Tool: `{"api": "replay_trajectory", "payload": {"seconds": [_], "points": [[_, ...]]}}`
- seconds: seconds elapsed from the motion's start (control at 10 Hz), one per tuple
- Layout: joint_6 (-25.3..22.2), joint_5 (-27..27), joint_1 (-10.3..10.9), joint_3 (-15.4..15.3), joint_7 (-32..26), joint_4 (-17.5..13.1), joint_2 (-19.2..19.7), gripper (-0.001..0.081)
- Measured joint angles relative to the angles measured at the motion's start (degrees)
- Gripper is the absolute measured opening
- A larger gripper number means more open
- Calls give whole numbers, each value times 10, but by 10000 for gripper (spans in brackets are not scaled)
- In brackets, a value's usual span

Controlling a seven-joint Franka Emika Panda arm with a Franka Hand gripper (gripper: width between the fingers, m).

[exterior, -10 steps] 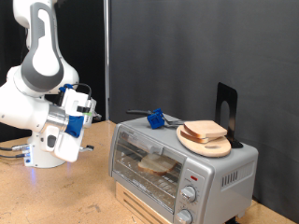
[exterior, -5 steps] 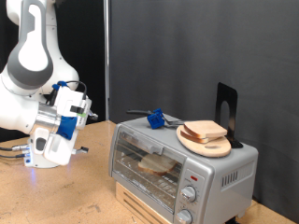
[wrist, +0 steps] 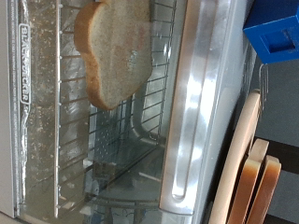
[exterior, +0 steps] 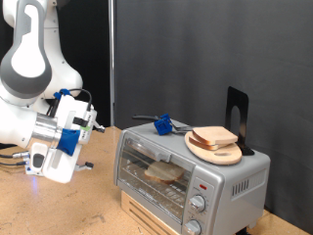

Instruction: Make a piece of toast with the oven

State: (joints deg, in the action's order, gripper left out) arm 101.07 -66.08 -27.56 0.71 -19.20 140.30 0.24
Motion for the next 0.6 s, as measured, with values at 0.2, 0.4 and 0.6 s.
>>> {"api": "replay_trajectory", "payload": {"seconds": [0.2, 0.4, 0.6], "points": [[40, -35, 5, -12, 17, -25, 18, 806], [77, -92, 9, -23, 20, -60, 51, 806], [78, -105, 9, -29, 54, -107, 89, 806]]}}
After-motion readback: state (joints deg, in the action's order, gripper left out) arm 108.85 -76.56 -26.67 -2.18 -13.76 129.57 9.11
